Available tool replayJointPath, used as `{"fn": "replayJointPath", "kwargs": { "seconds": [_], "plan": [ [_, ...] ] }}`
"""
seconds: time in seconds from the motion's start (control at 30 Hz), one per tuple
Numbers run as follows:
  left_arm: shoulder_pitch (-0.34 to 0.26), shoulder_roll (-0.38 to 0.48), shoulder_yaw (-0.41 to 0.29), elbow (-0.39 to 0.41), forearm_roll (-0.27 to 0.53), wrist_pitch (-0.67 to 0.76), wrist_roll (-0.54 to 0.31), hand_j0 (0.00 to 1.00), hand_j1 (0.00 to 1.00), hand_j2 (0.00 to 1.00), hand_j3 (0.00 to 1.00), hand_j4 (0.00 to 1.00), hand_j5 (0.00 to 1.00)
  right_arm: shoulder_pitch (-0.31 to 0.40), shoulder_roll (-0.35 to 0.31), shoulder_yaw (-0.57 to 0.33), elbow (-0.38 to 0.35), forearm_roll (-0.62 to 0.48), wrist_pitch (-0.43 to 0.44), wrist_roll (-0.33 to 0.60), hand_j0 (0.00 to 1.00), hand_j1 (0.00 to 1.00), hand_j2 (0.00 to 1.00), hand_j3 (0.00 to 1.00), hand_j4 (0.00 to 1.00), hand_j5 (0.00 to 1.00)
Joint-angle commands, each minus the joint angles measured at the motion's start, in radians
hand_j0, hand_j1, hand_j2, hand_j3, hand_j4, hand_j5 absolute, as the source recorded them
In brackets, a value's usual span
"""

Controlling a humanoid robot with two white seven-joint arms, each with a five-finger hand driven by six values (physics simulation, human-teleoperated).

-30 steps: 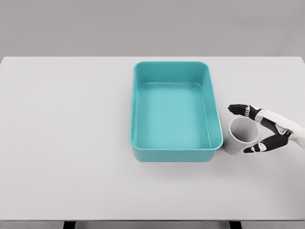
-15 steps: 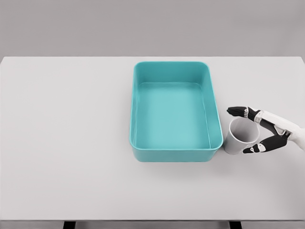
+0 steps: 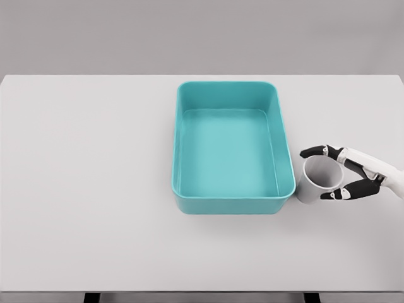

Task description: Put the paper cup into the basket with your right arm

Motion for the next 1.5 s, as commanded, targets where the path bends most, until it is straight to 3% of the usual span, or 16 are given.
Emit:
{"fn": "replayJointPath", "kwargs": {
  "seconds": [0.0, 0.63, 0.83, 1.47],
  "plan": [
    [0.0, 0.0, -0.001, 0.0, 0.0, 0.0, 0.0, 1.0, 1.0, 1.0, 1.0, 1.0, 1.0, 0.003, 0.0, -0.024, -0.002, 0.007, 0.001, 0.0, 0.82, 0.82, 0.82, 0.82, 0.82, 0.82],
    [0.0, 0.0, -0.001, 0.0, 0.0, 0.0, 0.0, 1.0, 1.0, 1.0, 1.0, 1.0, 1.0, 0.0, -0.01, -0.07, -0.037, 0.01, 0.001, 0.0, 0.78, 0.78, 0.78, 0.78, 0.78, 0.78],
    [0.0, 0.0, -0.001, 0.0, 0.0, 0.0, 0.0, 1.0, 1.0, 1.0, 1.0, 1.0, 1.0, 0.0, -0.012, -0.121, -0.092, 0.01, 0.001, 0.0, 0.78, 0.78, 0.78, 0.78, 0.78, 0.78],
    [0.0, 0.0, -0.001, 0.0, 0.0, 0.0, 0.0, 1.0, 1.0, 1.0, 1.0, 1.0, 1.0, -0.002, -0.055, -0.179, -0.141, 0.004, 0.001, 0.002, 0.78, 0.78, 0.78, 0.78, 0.78, 0.78]
  ]
}}
